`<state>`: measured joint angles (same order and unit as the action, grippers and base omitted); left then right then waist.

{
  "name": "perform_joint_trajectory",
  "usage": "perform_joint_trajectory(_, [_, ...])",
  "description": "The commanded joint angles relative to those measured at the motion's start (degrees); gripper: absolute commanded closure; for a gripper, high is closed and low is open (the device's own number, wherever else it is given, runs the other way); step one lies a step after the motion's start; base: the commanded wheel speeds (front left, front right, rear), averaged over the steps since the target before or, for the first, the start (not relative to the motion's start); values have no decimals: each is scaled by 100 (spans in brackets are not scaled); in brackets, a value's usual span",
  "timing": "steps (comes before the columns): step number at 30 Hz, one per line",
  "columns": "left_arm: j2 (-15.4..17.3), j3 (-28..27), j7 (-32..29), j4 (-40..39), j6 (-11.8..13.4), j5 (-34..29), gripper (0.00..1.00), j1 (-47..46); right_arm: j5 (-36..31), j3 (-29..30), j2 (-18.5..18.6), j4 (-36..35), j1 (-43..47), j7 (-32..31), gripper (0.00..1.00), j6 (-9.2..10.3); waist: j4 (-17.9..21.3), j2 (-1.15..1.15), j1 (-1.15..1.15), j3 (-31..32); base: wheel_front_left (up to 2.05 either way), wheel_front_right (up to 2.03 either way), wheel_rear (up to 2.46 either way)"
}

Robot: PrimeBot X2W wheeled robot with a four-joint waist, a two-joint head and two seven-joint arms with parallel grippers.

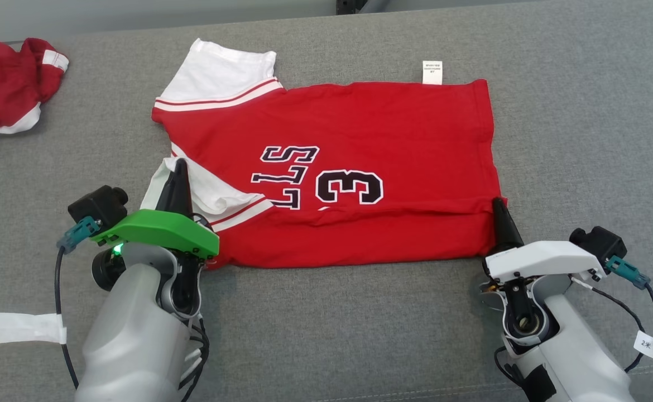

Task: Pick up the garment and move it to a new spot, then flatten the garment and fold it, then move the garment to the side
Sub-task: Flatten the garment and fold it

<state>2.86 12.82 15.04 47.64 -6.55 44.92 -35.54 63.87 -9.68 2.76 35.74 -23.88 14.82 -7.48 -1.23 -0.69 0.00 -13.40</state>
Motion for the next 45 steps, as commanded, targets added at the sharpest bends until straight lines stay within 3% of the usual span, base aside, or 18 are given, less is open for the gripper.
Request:
perform_joint_trajectory(1, [10, -41, 16, -6, -20, -5, 100, -101, -27, 24, 11, 53, -95, 39, 100, -1, -13, 69, 0, -3, 0, 0, 0])
perform_joint_trajectory(2, [10, -61, 16, -26, -22, -7, 100, -99, -49, 36, 10, 74, -125, 39, 96, -1, -20, 69, 0, 1, 0, 0, 0])
perform_joint_trajectory(3, [9, -69, 16, -45, -24, -7, 81, -90, -86, 33, 11, 85, -147, 39, 71, -1, -28, 69, 0, 6, 0, 0, 0])
perform_joint_trajectory(4, [9, -69, 16, -45, -24, -7, 81, -90, -86, 33, 11, 85, -147, 39, 71, -1, -28, 69, 0, 6, 0, 0, 0])
perform_joint_trajectory(5, [8, -76, 16, -81, -27, -17, 36, -74, -104, 38, 12, 104, -161, 40, 20, -1, -34, 69, 0, 10, 0, 0, 0])
perform_joint_trajectory(6, [9, -95, 16, -129, -34, 1, 0, -51, -134, 61, 14, 105, -183, 39, 0, -1, -41, 69, 0, 15, 0, 0, 0])
perform_joint_trajectory(18, [11, -248, 16, -924, -92, 83, 0, 582, -283, 494, 15, -291, -100, 29, 0, 0, -129, 69, 0, 162, 0, 0, 0])
perform_joint_trajectory(22, [13, -529, 15, -1223, -92, 3, 0, 1003, -657, 804, 15, -727, 108, 29, 0, -1, -148, 69, 0, 283, 0, 0, 0])
perform_joint_trajectory(25, [10, -740, 9, -1351, -97, -104, 0, 1480, -1349, 1036, 13, -1202, 490, 29, 0, -1, -181, 69, 0, 430, 0, 0, 0])
perform_joint_trajectory(32, [10, -876, 9, -1052, -95, -40, 0, 2030, -2195, 983, 12, -1753, 1255, 29, 0, 0, -163, 69, 0, 664, 0, 0, 0])
perform_joint_trajectory(45, [13, -978, 5, 78, -96, 448, 0, 1639, -1996, 724, 15, -2055, 1672, 30, 0, 0, 265, 69, 0, 488, 0, 0, 0])
